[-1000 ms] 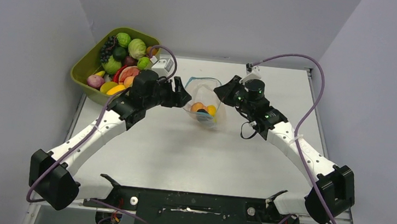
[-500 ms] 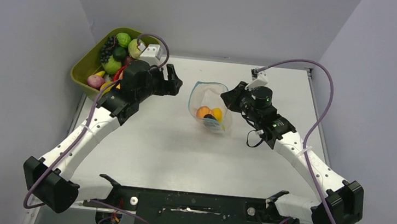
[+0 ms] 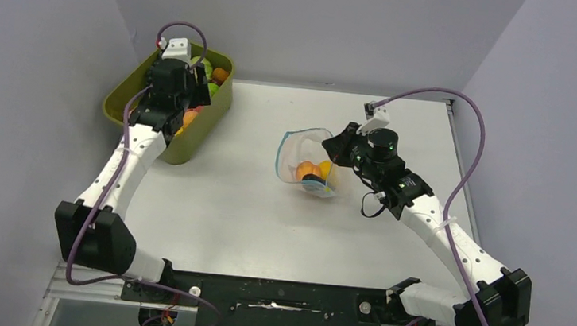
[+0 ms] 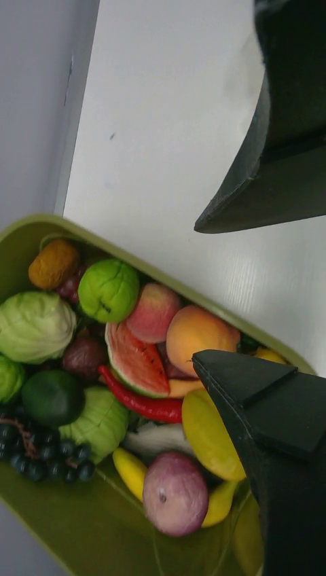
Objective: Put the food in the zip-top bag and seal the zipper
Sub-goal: Pick up the fake fruit from the bin.
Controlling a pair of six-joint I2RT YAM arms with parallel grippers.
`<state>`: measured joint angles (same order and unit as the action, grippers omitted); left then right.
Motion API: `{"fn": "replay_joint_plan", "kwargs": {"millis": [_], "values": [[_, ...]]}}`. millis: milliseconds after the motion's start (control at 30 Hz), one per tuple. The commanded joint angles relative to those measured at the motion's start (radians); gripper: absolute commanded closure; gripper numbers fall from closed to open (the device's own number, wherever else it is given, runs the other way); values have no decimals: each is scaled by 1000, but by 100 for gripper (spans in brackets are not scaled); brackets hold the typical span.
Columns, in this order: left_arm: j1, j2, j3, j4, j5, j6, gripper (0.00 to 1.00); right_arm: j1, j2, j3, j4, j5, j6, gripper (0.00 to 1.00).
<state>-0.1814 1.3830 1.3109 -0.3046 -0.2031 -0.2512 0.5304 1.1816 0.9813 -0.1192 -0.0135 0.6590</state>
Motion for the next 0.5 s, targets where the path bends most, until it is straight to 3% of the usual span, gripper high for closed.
{"fn": "replay_joint_plan", "kwargs": {"millis": [0, 100, 467], "values": [[43, 99, 111, 61, -156, 135, 38, -6, -5, 54, 36, -24, -25, 100], [89, 147, 131, 97, -187, 162, 41, -8, -4, 53, 41, -24, -22, 100], [324, 311, 226, 190, -15, 142, 46, -11, 10, 60, 40, -17, -9, 100]]}}
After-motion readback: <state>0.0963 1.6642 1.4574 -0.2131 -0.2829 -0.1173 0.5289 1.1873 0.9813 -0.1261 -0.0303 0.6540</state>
